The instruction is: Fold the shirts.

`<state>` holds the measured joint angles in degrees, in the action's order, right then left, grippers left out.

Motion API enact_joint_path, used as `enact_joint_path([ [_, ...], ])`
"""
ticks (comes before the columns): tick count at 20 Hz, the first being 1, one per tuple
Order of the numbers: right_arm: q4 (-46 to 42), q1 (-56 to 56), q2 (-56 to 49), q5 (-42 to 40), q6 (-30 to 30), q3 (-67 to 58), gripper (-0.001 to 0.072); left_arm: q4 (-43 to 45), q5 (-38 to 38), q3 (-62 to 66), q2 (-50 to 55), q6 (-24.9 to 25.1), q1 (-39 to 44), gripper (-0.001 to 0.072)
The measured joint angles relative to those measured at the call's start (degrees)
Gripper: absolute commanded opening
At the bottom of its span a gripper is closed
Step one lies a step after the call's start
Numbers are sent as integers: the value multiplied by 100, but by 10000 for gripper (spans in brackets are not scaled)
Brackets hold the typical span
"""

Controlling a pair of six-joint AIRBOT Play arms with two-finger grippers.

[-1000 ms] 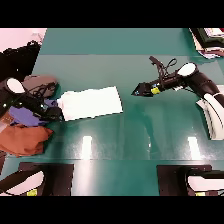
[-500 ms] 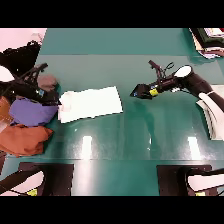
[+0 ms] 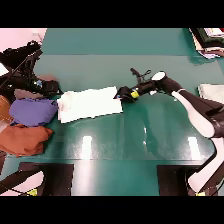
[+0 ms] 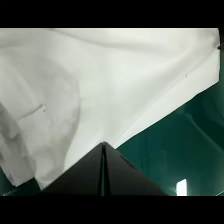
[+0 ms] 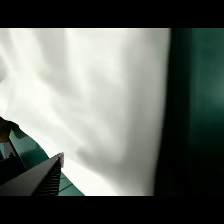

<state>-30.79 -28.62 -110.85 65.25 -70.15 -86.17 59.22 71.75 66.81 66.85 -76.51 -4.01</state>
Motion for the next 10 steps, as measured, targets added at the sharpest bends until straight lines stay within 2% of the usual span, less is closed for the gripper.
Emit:
enact_joint_path([
  [2,-55,-227,-273,-37,-22,-391,303,-24,-31,9,2,7,0,32],
  [3,-103,-332,-380,-92,-24,-579,140,-28,-52,9,2,9,0,32],
  [4,-136,-417,-463,-168,-31,-748,39,-33,-61,9,2,9,0,32],
  [5,-129,-474,-501,-175,-42,-905,17,-37,-63,9,2,11,0,24],
  [10,-153,-319,-367,-205,-42,-1447,16,-92,-170,9,2,-20,13,23],
])
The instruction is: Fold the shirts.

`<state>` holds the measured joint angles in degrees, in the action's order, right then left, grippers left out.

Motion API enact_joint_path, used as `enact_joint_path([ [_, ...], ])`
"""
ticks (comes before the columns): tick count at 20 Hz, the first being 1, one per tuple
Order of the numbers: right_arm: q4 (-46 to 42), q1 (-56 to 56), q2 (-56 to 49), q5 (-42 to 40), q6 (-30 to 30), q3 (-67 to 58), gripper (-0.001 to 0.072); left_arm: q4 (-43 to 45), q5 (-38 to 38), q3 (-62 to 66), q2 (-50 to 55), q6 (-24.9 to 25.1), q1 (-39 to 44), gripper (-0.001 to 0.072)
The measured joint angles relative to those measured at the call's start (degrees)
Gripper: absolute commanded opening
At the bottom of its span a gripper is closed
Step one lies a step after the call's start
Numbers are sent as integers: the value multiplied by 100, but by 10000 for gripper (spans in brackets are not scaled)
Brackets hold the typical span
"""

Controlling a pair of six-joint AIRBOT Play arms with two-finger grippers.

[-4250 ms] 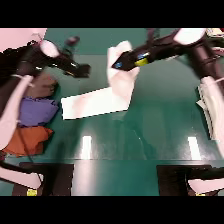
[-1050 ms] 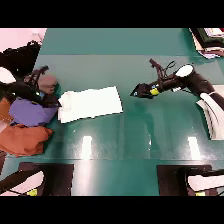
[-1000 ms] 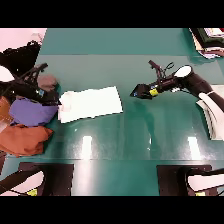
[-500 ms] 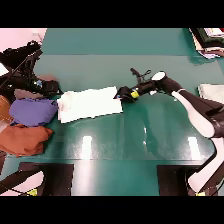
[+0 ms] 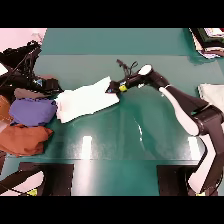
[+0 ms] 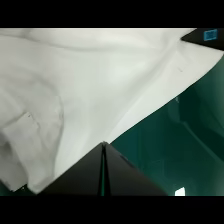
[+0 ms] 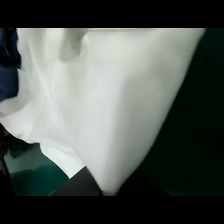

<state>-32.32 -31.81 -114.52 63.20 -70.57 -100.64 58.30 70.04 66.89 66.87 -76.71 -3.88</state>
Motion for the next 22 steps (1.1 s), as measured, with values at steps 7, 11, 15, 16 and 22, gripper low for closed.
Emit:
enact_joint_path([
  [7,-1665,1707,1303,540,-452,-131,17,-44,-568,0,0,-273,874,24],
  [11,-2402,3292,2022,868,-664,-144,17,-109,-1091,0,0,-400,1473,24],
  [15,-2645,4907,2376,938,-822,-144,17,-260,-1458,0,0,-472,1827,24],
  [16,-2671,5248,2417,942,-841,-144,17,-293,-1539,0,0,-511,1884,24],
  [22,-2719,6408,2549,883,-892,-149,17,-374,-1753,0,0,-619,1998,24],
])
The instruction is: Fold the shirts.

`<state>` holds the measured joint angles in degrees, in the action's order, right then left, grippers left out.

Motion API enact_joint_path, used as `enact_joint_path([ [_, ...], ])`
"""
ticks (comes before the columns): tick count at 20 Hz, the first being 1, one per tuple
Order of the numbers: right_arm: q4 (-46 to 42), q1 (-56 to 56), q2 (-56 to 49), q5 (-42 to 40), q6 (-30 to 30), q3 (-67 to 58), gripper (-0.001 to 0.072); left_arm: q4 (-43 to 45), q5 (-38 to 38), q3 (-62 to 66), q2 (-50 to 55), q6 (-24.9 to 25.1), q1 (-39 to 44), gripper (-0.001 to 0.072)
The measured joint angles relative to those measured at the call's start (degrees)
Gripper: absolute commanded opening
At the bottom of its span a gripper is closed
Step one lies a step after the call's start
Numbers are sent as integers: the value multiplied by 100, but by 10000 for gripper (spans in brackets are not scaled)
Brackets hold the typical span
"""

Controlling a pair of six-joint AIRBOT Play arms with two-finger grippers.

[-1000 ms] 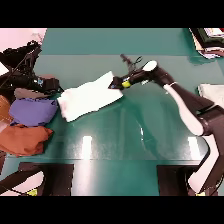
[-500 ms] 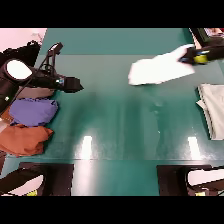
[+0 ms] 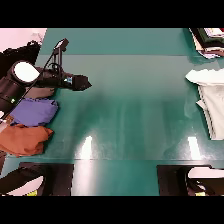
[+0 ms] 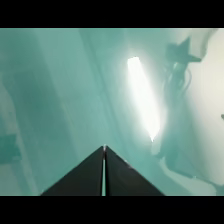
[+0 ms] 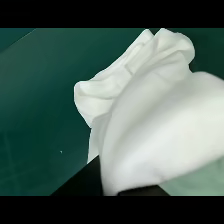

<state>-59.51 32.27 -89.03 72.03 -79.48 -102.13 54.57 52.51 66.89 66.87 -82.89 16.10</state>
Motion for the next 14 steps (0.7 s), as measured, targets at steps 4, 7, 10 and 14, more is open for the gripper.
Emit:
enact_joint_path([
  [4,-4,199,319,-50,-15,-2,17,-4,-42,0,0,-20,17,24],
  [7,-44,278,619,109,-42,-2,16,-4,-48,0,0,-20,22,24],
  [10,-201,396,846,466,-214,-4,17,15,-22,0,0,-17,22,24],
  [14,-800,522,973,1300,-450,-2,20,44,85,0,0,31,22,24],
])
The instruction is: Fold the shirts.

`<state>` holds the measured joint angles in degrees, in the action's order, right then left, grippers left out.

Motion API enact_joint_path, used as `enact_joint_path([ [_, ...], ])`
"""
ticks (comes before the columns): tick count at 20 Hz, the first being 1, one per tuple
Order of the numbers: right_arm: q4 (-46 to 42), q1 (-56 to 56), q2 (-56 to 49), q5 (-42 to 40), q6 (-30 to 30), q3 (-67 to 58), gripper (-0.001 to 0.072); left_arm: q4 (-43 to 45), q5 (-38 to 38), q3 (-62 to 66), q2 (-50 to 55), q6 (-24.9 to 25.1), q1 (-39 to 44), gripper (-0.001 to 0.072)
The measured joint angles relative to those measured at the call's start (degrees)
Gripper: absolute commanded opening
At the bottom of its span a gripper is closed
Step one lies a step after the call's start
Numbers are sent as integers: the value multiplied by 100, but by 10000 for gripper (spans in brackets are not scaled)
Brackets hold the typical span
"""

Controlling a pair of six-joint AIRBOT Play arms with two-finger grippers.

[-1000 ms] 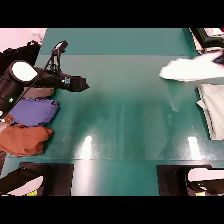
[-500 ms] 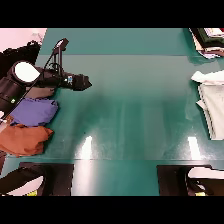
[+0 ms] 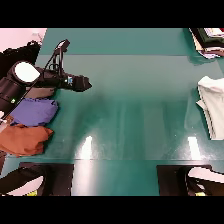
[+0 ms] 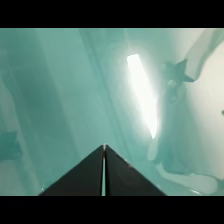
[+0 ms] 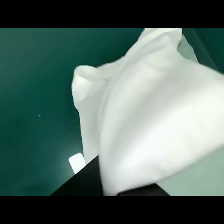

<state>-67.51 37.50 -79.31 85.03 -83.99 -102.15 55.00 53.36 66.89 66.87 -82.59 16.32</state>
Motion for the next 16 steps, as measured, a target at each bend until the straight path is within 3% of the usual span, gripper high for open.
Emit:
enact_joint_path([
  [1,-203,13,11,227,-87,2,43,9,22,0,0,15,0,24],
  [6,-866,44,127,1012,-393,323,590,31,68,0,0,42,0,24],
  [7,-1005,44,181,1123,-448,481,643,33,76,0,0,42,0,24],
  [13,-1558,17,612,1373,-619,1344,623,37,160,0,0,52,0,24],
  [16,-1115,-232,828,1340,-651,1467,621,37,162,0,0,52,0,24],
])
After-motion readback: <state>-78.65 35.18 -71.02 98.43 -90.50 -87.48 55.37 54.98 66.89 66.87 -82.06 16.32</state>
